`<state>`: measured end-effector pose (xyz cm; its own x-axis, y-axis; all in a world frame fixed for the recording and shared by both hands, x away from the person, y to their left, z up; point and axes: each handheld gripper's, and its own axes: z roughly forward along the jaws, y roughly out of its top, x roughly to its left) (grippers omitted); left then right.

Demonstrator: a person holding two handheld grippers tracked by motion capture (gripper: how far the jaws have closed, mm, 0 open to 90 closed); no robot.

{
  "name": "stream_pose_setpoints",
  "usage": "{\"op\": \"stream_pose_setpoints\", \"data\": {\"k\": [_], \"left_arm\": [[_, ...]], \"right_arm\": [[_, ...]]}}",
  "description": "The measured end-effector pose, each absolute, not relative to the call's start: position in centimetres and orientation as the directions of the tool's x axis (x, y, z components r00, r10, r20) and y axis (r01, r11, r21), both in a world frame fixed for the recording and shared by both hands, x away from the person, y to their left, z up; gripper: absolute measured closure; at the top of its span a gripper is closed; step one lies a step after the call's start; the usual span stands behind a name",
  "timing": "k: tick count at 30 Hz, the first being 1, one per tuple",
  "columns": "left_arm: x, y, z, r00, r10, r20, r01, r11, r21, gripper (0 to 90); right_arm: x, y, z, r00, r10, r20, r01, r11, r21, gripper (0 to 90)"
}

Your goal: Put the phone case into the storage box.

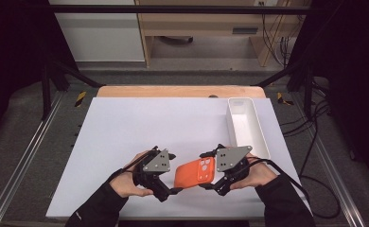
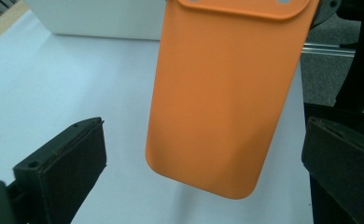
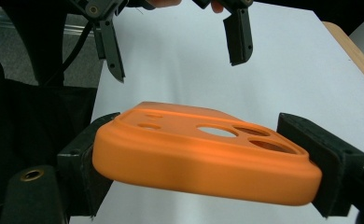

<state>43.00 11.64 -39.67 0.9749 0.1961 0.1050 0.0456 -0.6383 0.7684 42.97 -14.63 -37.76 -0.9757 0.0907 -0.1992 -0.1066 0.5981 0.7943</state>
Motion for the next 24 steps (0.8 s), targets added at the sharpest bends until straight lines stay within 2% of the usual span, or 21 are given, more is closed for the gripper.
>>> {"op": "stream_pose_setpoints", "data": {"k": [7, 24], "left_arm": [[43.3, 11.3, -39.7, 0.986, 0.155, 0.058, 0.06, -0.663, 0.746, 0.0], [43.7, 9.3, -39.5, 0.994, 0.098, 0.055, 0.039, -0.761, 0.647, 0.0]], "right_arm": [[42.8, -14.3, -36.7, -0.976, 0.066, -0.208, -0.124, 0.619, 0.776, 16.9], [42.9, -13.3, -35.4, -0.98, 0.022, -0.198, -0.13, 0.686, 0.716, 16.8]]}}
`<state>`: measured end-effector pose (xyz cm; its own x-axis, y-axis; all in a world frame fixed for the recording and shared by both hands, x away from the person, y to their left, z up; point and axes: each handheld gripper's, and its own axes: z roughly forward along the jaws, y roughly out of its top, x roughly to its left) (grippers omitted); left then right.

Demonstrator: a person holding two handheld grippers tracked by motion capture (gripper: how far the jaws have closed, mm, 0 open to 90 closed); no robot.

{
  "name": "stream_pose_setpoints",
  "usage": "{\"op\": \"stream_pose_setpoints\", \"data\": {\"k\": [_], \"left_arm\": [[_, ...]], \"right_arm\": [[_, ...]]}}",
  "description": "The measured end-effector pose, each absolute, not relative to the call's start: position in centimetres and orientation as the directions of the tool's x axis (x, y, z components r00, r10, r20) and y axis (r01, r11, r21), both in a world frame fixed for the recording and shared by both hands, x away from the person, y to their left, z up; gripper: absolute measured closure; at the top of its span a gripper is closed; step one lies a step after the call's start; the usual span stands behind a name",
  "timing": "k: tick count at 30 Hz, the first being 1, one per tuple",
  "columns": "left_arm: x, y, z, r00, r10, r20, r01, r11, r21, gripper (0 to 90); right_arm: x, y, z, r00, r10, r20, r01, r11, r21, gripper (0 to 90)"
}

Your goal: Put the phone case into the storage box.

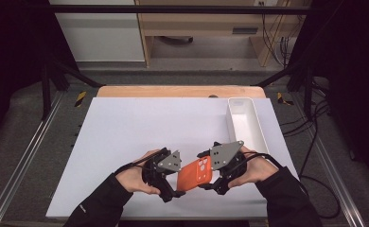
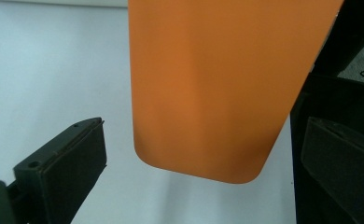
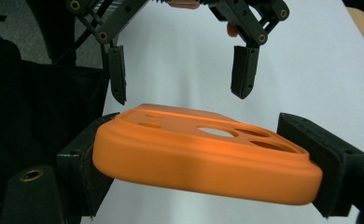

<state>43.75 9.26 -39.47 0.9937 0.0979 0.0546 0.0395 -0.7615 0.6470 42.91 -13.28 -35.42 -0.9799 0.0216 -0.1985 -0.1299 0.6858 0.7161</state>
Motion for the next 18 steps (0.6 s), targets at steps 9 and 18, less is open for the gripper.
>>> {"op": "stream_pose_setpoints", "data": {"k": [9, 18], "left_arm": [[43.9, 8.8, -39.4, 0.995, 0.09, 0.045, 0.044, -0.797, 0.602, 0.0], [44.1, 8.2, -39.6, 0.996, 0.081, 0.045, 0.041, -0.821, 0.569, 0.0]], "right_arm": [[43.0, -12.5, -34.8, -0.982, 0.003, -0.187, -0.127, 0.723, 0.679, 16.7], [43.3, -11.5, -34.4, -0.983, -0.013, -0.185, -0.132, 0.752, 0.646, 16.7]]}}
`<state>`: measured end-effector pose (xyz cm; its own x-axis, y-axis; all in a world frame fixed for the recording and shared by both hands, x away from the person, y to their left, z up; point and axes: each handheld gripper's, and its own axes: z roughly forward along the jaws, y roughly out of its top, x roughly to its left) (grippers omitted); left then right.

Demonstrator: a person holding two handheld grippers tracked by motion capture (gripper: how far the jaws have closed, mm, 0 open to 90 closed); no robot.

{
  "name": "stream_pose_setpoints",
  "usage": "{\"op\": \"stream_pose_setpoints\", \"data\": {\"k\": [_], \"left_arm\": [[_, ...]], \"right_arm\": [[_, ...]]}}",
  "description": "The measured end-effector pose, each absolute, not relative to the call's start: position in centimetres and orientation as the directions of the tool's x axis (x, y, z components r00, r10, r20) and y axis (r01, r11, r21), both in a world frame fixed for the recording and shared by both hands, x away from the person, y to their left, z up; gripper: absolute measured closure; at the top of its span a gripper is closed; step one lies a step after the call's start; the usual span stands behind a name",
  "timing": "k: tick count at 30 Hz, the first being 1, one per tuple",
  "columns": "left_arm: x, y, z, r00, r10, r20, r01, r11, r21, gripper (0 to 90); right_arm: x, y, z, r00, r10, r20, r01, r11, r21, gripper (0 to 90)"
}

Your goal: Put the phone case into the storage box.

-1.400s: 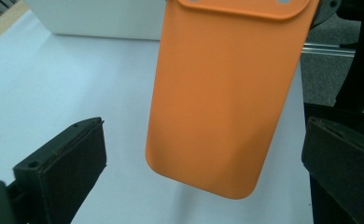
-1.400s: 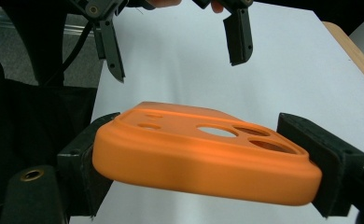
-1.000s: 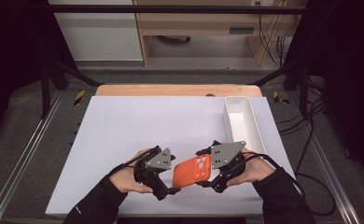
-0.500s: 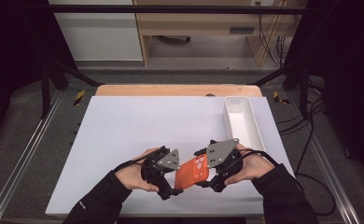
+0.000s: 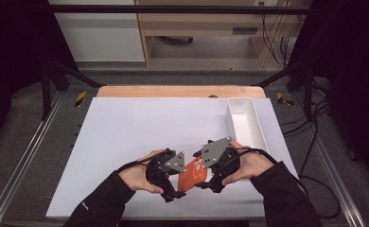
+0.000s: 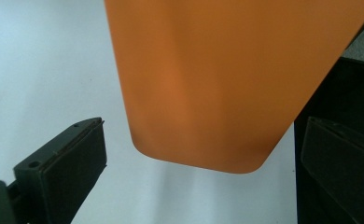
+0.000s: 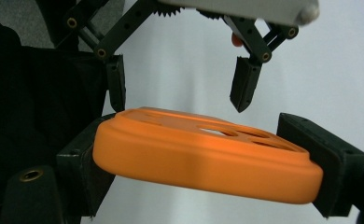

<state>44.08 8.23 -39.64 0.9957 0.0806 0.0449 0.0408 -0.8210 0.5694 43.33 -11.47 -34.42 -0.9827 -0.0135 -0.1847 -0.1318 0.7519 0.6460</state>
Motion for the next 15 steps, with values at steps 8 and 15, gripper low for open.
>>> {"op": "stream_pose_setpoints", "data": {"k": [8, 15], "left_arm": [[44.1, 7.5, -40.0, 0.996, 0.069, 0.047, 0.034, -0.848, 0.53, 0.0], [44.0, 6.9, -40.2, 0.997, 0.059, 0.041, 0.029, -0.857, 0.515, 0.4]], "right_arm": [[43.4, -10.9, -34.2, -0.982, -0.031, -0.186, -0.143, 0.768, 0.624, 16.7], [43.3, -10.6, -34.1, -0.981, -0.04, -0.19, -0.15, 0.774, 0.615, 16.7]]}}
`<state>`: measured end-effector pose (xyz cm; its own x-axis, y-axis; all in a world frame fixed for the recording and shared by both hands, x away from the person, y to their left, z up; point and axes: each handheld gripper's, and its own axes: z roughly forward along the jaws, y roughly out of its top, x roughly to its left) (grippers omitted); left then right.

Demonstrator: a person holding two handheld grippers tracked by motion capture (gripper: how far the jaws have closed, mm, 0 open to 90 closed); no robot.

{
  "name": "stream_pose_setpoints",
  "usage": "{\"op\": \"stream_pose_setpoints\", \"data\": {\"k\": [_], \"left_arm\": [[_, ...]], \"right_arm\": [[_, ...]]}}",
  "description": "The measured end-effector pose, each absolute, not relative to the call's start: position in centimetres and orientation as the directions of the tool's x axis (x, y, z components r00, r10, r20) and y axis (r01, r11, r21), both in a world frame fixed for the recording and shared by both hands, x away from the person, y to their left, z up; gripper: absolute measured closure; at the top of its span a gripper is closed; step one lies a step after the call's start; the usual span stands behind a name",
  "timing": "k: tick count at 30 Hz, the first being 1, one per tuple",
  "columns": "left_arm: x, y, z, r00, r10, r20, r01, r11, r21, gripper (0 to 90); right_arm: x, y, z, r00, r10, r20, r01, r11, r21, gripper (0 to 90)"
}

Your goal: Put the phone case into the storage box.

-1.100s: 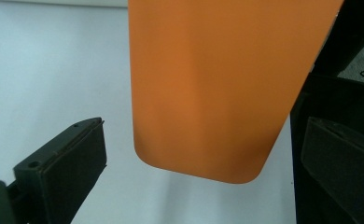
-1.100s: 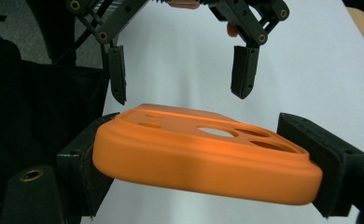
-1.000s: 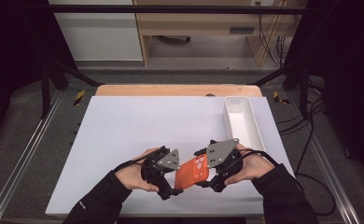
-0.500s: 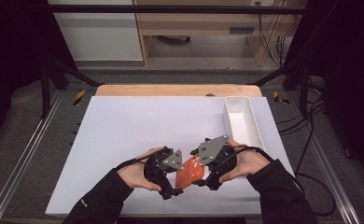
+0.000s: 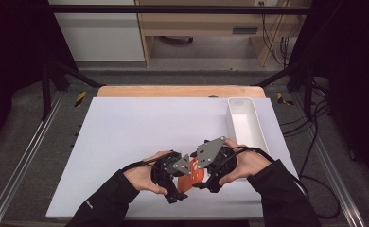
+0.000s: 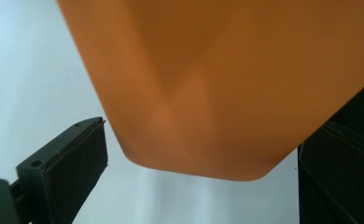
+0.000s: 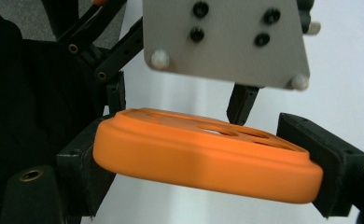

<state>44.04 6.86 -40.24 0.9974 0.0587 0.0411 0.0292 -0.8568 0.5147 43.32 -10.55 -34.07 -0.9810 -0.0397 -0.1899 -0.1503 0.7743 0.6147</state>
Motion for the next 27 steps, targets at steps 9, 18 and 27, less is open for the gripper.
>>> {"op": "stream_pose_setpoints", "data": {"k": [9, 18, 27], "left_arm": [[44.14, 6.35, -40.54, 0.998, 0.038, 0.042, 0.013, -0.87, 0.493, 4.0], [44.15, 6.28, -40.55, 0.998, 0.028, 0.051, -0.001, -0.868, 0.496, 13.0], [44.06, 6.41, -40.56, 0.996, 0.032, 0.08, -0.012, -0.868, 0.496, 15.2]], "right_arm": [[43.32, -10.27, -34.11, -0.98, -0.051, -0.192, -0.161, 0.772, 0.615, 16.7], [43.23, -10.21, -34.04, -0.98, -0.051, -0.191, -0.161, 0.767, 0.621, 16.7], [43.24, -10.16, -34.08, -0.98, -0.053, -0.194, -0.164, 0.77, 0.617, 16.3]]}}
